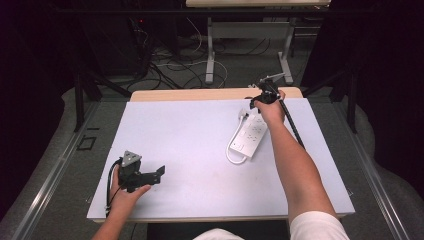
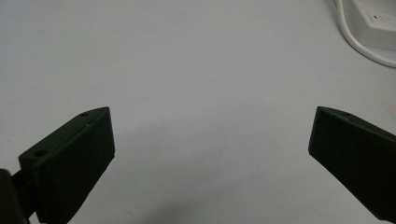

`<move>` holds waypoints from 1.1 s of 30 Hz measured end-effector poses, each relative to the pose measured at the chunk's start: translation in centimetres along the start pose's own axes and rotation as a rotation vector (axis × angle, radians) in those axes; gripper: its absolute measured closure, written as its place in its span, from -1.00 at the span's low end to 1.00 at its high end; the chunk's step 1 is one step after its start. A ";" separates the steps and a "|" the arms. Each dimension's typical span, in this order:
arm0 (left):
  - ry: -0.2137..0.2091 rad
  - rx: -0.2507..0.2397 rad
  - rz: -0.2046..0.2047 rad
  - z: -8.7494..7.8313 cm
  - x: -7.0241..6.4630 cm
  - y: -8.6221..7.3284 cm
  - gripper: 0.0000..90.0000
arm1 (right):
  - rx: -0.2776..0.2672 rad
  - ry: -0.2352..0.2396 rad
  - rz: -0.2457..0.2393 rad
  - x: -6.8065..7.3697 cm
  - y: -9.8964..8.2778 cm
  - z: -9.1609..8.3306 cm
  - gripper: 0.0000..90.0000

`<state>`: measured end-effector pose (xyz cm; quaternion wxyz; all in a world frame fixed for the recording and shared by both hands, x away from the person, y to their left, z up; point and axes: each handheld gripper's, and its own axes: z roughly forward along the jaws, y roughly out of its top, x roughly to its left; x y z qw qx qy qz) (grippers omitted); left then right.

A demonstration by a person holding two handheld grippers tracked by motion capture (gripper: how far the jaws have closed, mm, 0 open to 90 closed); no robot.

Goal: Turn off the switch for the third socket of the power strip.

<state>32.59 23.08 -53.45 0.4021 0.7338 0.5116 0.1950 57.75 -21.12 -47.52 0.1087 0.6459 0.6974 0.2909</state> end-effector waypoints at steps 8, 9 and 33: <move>-0.002 -0.002 0.003 0.1 0.0 0.0 -0.99 | 0.009 0.005 0.037 -0.1 -0.3 0.7 0.35; -0.001 0.000 0.003 0.1 0.0 0.0 -0.99 | 0.014 0.012 0.042 -0.1 -0.3 0.7 0.41; 0.000 0.002 -0.003 0.1 0.1 -0.1 -0.99 | 0.040 -0.027 0.071 0.4 -1.0 3.1 1.00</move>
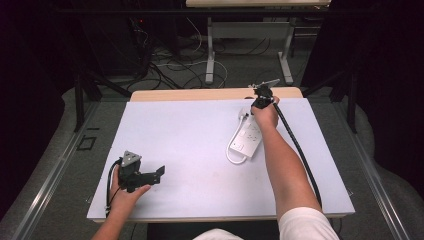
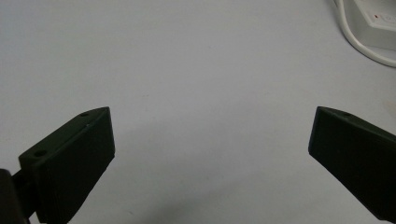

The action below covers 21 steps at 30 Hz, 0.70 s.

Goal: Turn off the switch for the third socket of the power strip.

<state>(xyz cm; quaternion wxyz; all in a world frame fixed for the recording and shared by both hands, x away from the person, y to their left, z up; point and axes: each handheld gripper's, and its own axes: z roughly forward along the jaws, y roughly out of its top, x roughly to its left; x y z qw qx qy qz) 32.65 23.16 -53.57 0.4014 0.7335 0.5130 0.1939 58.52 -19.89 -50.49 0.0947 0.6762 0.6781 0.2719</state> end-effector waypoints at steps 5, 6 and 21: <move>-0.002 0.003 -0.001 0.0 0.0 0.0 -0.99 | 0.007 -0.031 -0.013 -0.3 0.0 0.2 1.00; -0.003 0.002 0.000 0.0 0.0 0.0 -0.99 | 0.008 -0.028 -0.002 -0.2 0.0 0.3 1.00; -0.004 0.004 -0.001 0.1 0.0 0.0 -0.99 | 0.013 -0.031 -0.004 -0.2 0.0 0.9 1.00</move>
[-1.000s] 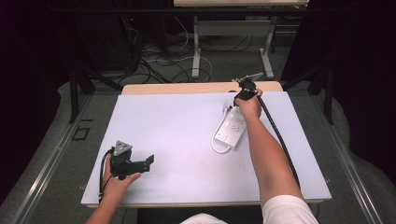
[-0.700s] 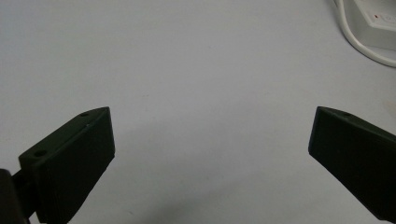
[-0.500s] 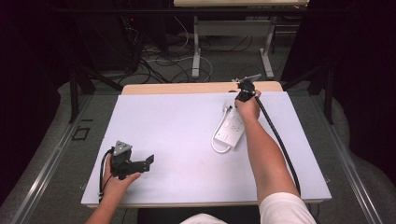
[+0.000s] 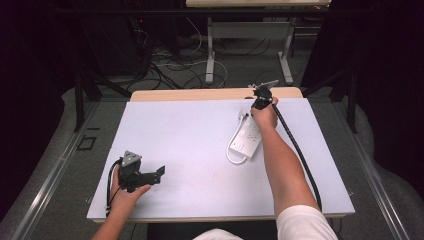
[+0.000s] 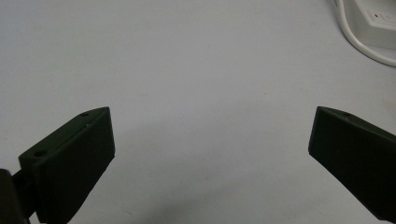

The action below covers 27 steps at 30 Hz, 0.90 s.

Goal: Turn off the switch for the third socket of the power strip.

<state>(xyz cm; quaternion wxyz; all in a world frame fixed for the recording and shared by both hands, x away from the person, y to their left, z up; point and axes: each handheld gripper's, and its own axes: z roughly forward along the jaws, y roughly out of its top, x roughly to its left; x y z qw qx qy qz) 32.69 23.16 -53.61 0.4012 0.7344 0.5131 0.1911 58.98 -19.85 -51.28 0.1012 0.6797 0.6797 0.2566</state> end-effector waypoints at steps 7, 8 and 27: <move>0.002 -0.001 0.000 0.0 0.0 0.0 -0.99 | -0.006 0.000 -0.015 0.1 -0.1 0.0 1.00; 0.001 0.000 0.002 0.0 0.0 0.0 -0.99 | -0.004 -0.019 -0.021 0.1 -0.1 0.1 1.00; -0.007 0.009 0.004 0.1 -0.1 0.0 -0.99 | -0.019 -0.027 -0.023 0.0 -0.3 0.1 1.00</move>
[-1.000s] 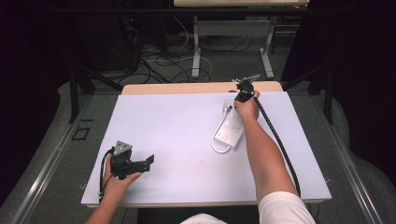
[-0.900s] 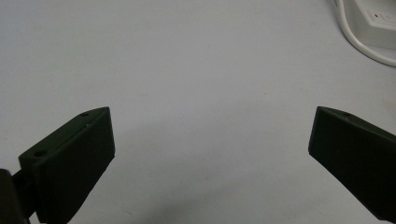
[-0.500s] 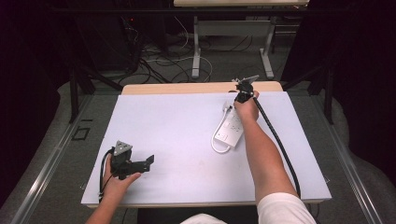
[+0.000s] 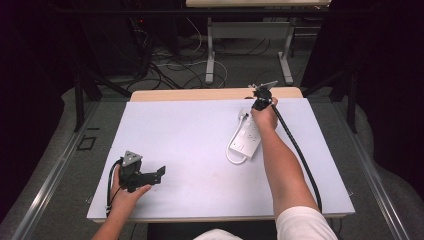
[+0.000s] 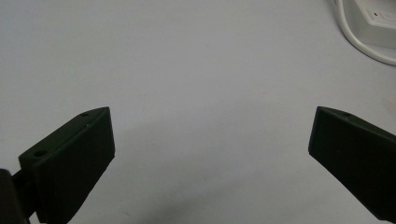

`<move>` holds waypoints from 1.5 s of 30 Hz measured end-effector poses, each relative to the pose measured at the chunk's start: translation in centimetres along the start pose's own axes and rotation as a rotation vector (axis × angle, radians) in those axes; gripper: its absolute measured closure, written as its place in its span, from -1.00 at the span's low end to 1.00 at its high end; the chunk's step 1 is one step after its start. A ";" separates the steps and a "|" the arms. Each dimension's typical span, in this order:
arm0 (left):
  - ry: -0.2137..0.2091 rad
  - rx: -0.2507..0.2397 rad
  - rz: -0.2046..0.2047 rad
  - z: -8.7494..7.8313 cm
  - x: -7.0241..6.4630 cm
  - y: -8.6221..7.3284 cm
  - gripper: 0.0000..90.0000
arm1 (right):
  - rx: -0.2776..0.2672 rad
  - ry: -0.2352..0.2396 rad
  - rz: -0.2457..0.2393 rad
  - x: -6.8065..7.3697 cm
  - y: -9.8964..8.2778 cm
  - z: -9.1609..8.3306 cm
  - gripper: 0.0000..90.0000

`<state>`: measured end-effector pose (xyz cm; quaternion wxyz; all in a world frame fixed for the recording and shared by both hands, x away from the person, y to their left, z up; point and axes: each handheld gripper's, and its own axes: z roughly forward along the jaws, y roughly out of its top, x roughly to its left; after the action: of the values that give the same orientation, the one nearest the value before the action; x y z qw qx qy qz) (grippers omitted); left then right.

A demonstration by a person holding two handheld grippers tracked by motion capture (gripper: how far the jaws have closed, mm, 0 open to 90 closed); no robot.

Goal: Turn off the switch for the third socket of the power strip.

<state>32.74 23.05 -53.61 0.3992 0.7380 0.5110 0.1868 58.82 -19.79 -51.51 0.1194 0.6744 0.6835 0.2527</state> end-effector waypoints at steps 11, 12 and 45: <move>0.007 -0.003 0.001 0.0 0.0 0.0 -0.99 | -0.002 -0.014 -0.019 0.1 0.1 0.0 0.85; 0.007 -0.003 0.001 0.0 0.0 0.0 -0.99 | -0.007 -0.008 -0.012 0.2 0.2 0.0 0.84; 0.007 -0.005 -0.002 0.1 -0.1 0.0 -0.99 | -0.043 0.032 -0.073 -0.4 1.1 -2.3 0.33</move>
<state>32.80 22.91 -53.70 0.3996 0.7358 0.5125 0.1903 58.67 -20.63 -49.07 0.1323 0.6420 0.7040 0.2734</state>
